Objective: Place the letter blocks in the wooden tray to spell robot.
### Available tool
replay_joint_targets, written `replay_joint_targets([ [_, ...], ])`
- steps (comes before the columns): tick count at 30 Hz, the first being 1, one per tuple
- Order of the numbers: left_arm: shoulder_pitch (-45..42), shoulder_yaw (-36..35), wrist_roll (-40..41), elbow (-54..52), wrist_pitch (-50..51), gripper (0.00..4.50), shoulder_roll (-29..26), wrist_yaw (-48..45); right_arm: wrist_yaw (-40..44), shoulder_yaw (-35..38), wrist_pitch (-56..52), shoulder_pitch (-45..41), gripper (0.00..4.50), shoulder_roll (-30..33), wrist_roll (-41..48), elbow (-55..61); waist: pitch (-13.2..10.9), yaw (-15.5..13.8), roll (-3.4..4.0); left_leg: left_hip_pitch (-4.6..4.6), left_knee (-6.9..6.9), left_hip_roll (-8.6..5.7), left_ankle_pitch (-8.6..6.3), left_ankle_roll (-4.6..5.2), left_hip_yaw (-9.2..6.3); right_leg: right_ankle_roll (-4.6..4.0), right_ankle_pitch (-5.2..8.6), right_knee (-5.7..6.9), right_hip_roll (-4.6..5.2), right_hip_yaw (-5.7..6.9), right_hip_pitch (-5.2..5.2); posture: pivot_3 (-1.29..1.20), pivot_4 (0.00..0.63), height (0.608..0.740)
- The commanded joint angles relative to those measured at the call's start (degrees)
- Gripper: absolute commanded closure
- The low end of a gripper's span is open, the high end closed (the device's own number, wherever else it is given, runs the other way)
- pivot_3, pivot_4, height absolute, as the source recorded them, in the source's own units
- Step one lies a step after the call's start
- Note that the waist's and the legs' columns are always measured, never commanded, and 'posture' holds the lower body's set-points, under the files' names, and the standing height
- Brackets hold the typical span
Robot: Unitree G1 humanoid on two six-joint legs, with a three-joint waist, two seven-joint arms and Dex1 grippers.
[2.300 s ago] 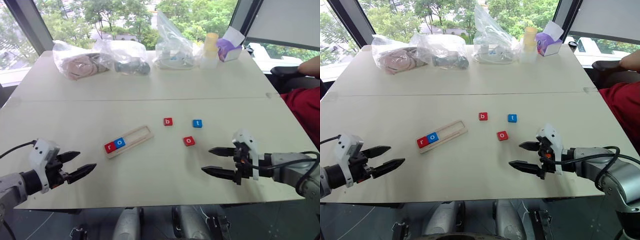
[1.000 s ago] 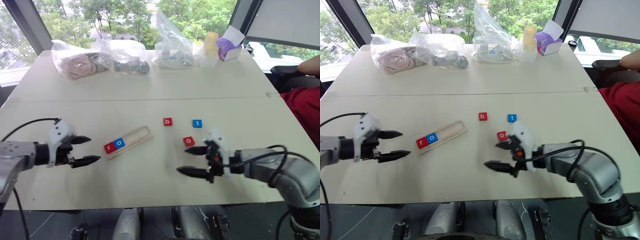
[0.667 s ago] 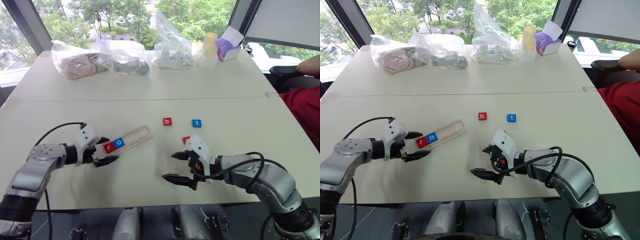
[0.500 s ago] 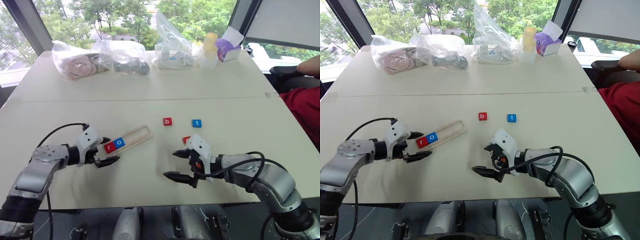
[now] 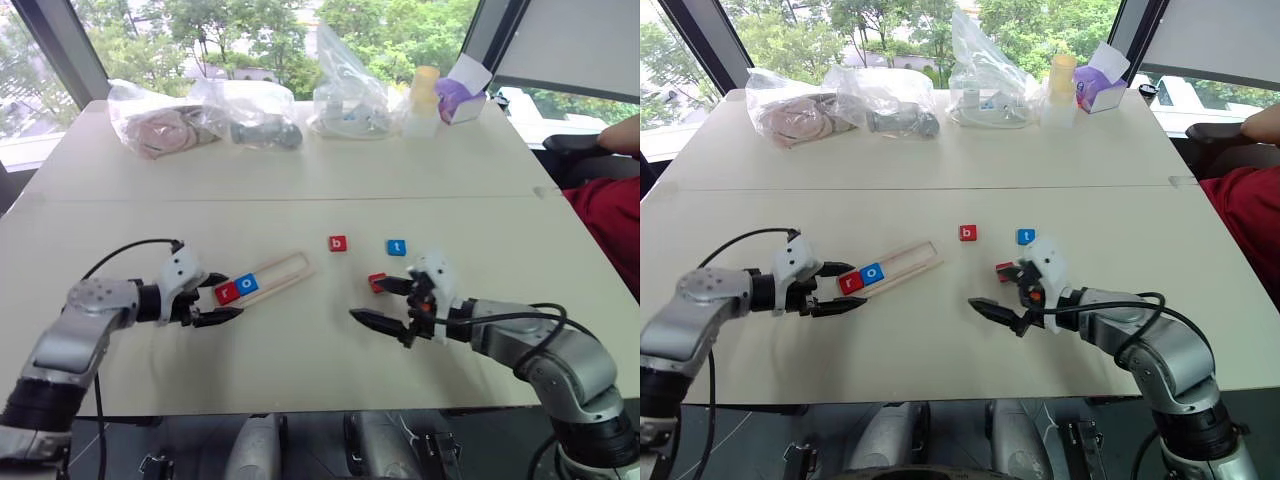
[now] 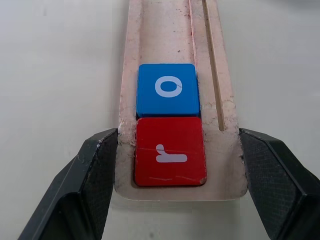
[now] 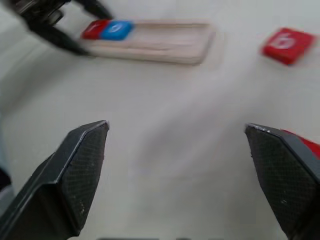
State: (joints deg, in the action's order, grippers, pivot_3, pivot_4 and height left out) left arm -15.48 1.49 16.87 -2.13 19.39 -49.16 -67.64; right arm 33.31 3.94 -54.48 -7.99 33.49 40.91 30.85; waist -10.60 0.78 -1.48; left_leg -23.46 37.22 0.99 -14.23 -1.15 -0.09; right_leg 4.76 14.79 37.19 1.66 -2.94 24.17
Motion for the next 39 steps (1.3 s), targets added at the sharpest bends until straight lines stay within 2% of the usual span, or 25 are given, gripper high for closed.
replay_joint_targets([
  [1,-2.6,3.2,0.4,0.2,-3.6,1.39,-1.1,-7.5,-0.5,4.2,0.3,0.9,0.0,-0.2,2.9,1.7,0.0,0.1,0.01,0.0,-0.01,0.0,0.0,0.0,0.0,0.0,0.0,0.0,0.0,0.0,0.0,0.0,0.15,0.74],
  [8,-8.7,8.8,-4.6,9.4,-10.6,1.39,3.7,-9.2,-3.5,4.4,0.3,2.5,0.0,-0.4,2.5,4.4,0.0,0.4,0.02,0.02,0.01,-0.04,0.0,0.01,0.01,0.04,-0.02,0.06,-0.15,-0.01,0.01,0.0,0.15,0.74],
  [24,-9.5,11.4,-9.7,18.1,-24.0,1.39,4.4,-11.9,-5.3,0.4,3.3,-0.2,0.0,-1.9,-0.1,2.0,0.0,0.2,0.02,0.03,0.01,0.0,0.0,0.01,-0.02,0.07,-0.04,0.08,-0.12,-0.02,0.02,0.0,0.15,0.74],
  [26,-9.9,11.5,-9.2,19.2,-23.3,0.36,4.3,-13.0,-5.0,-0.3,3.8,-0.3,0.0,-1.7,-0.7,1.7,0.0,0.2,0.02,0.02,0.01,-0.01,0.0,0.01,-0.02,0.07,-0.04,0.08,-0.12,-0.02,0.02,0.0,0.15,0.74],
  [27,-10.0,11.4,-9.1,19.4,-23.0,0.01,4.3,-12.9,-4.9,-0.6,4.0,-0.3,0.0,-1.6,-0.9,1.6,0.0,0.2,0.03,0.03,0.0,-0.01,0.0,0.01,-0.02,0.07,-0.04,0.08,-0.12,-0.01,0.02,0.0,0.15,0.74],
  [33,-8.0,9.1,-9.8,16.8,-21.3,0.01,3.2,-8.4,-8.0,-0.3,7.7,-1.2,0.0,-5.2,-3.3,0.3,0.0,0.4,0.05,0.06,0.0,-0.01,0.0,0.01,-0.03,0.09,-0.05,0.14,-0.13,-0.02,0.02,0.0,0.15,0.74],
  [39,0.4,-3.2,3.2,0.9,-1.1,0.01,-5.2,-7.6,-17.3,-9.5,4.8,-11.0,0.0,-12.2,-12.5,-5.4,0.0,1.8,0.02,0.07,0.03,0.2,0.01,0.01,-0.04,0.05,-0.05,0.34,-0.17,-0.03,0.12,0.0,0.15,0.74],
])
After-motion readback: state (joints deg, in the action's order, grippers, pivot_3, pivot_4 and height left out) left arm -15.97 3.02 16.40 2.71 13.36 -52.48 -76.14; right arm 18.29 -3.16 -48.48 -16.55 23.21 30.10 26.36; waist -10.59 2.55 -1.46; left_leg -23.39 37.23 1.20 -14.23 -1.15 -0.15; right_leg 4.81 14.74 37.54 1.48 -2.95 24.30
